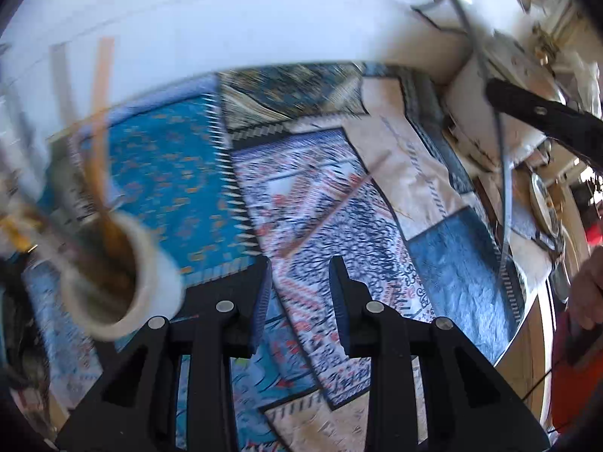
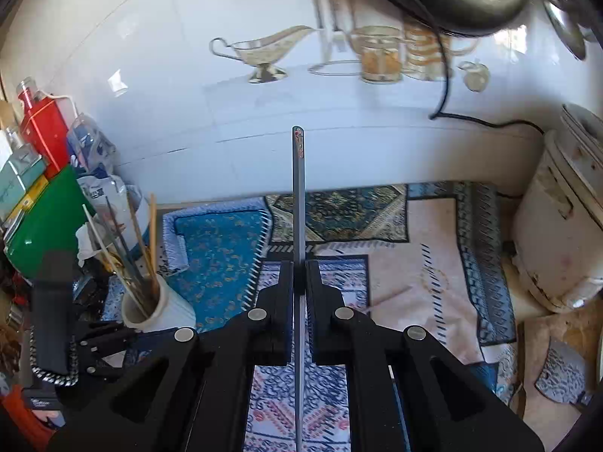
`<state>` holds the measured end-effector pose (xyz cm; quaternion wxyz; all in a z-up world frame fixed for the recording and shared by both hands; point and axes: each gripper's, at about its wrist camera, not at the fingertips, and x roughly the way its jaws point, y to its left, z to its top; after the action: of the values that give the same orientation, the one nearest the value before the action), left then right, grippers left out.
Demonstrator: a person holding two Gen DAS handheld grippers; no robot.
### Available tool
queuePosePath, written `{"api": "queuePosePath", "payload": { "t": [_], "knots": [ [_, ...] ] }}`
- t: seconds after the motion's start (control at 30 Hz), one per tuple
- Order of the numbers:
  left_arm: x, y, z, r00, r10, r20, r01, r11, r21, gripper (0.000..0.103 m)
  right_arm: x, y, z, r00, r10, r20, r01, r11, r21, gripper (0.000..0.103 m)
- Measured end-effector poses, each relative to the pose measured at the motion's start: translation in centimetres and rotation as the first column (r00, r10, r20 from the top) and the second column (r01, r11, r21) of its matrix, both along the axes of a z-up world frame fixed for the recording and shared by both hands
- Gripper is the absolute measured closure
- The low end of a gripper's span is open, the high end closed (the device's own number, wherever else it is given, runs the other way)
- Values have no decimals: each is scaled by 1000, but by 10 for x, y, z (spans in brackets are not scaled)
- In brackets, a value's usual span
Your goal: Organize utensils
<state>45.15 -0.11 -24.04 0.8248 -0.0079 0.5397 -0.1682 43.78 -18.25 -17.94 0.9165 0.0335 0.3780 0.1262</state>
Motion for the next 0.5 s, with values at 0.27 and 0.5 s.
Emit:
{"api": "queuePosePath", "payload": {
  "t": [0.27, 0.5],
  "knots": [
    [66, -74, -66, 981, -142, -129, 159, 978, 133, 73, -19, -71, -24, 989, -120, -82, 121, 993, 9, 97],
    [97, -114, -89, 966, -194, -170, 223, 960, 172, 73, -30, -100, -48, 977, -159, -141, 164, 986, 28, 97]
  ]
}}
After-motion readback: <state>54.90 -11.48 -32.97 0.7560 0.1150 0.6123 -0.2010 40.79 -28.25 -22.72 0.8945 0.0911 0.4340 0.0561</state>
